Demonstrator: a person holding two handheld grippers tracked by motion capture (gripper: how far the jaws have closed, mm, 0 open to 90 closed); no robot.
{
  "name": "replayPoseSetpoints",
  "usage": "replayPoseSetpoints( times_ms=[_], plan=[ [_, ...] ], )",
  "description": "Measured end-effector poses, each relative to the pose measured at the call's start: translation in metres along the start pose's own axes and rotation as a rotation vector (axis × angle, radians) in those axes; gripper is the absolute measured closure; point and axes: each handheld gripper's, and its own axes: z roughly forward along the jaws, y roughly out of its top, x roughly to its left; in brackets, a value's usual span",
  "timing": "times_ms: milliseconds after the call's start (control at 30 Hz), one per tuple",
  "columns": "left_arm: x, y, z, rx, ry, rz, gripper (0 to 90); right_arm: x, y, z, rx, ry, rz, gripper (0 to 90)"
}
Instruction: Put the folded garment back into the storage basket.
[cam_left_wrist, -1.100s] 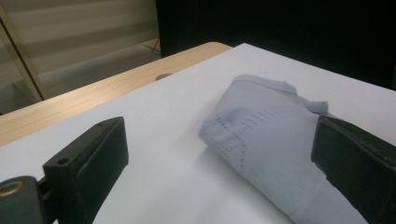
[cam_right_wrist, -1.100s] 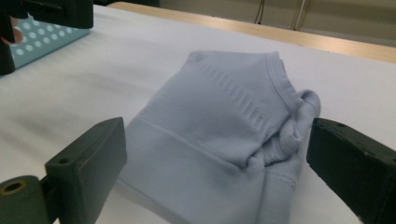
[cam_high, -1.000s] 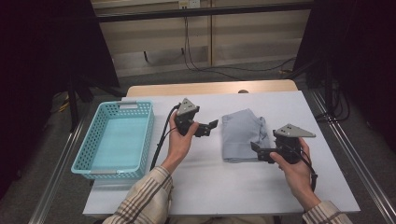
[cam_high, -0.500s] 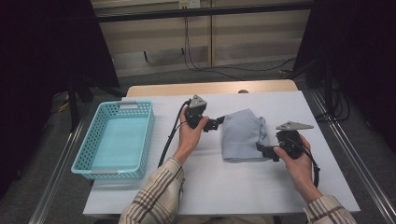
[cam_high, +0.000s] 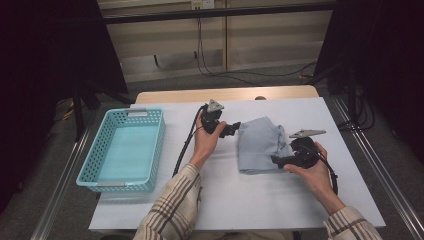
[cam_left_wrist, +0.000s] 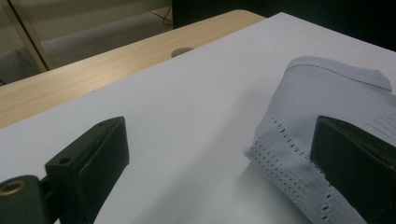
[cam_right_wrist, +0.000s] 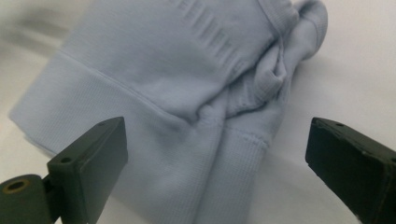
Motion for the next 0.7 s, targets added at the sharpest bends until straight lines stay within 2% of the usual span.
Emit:
replayPoseSetpoints(
  times_ms=[67,133,167,267,367,400,433,467,500,567,600,633,667,700],
  plan=[
    [0.0,0.0,0.002,0.001,-0.008,0.003,4.5,-0.002,0.0,0.003,0.004,0.009,0.021,7.9],
    [-0.001,0.0,0.003,0.007,-0.01,0.002,4.5,-0.002,-0.001,0.004,0.011,0.011,0.011,11.2],
    [-0.002,0.0,0.003,0.011,-0.015,-0.003,4.5,-0.001,-0.002,0.005,0.001,0.001,-0.015,14.1],
    [-0.003,-0.003,0.005,0.035,-0.011,0.005,4.3,0.0,-0.004,0.006,0.008,-0.012,-0.031,14.8],
    [-0.004,-0.003,0.006,0.034,-0.016,0.002,4.3,-0.001,-0.006,0.01,0.03,0.002,0.003,16.4],
    [-0.005,-0.003,0.006,0.03,-0.018,-0.003,4.3,-0.002,-0.007,0.012,0.02,0.008,0.007,18.4],
    [-0.005,-0.002,0.005,0.035,-0.015,0.01,4.3,-0.003,-0.008,0.012,0.026,0.017,0.013,19.2],
    [-0.006,-0.001,0.005,0.023,-0.017,0.009,4.4,-0.005,-0.008,0.013,0.012,0.0,-0.001,20.8],
    [-0.006,0.0,0.004,0.018,-0.017,0.008,4.4,-0.004,-0.008,0.012,0.027,0.005,0.026,22.8],
    [-0.007,0.001,0.002,0.01,-0.017,0.002,4.3,-0.003,-0.01,0.012,0.031,0.0,0.049,24.6],
    [-0.006,0.002,0.0,0.015,-0.008,0.014,4.3,-0.004,-0.011,0.013,0.019,0.008,0.046,27.9],
    [-0.005,0.003,0.0,0.009,-0.008,0.007,4.3,-0.006,-0.012,0.012,0.013,0.025,0.018,31.4],
    [-0.005,0.003,-0.001,0.004,-0.007,0.003,4.3,-0.005,-0.012,0.012,0.018,0.033,0.04,32.4],
    [-0.005,0.004,-0.001,0.006,-0.009,0.001,4.3,-0.005,-0.012,0.012,0.006,0.029,0.025,34.8]
  ],
)
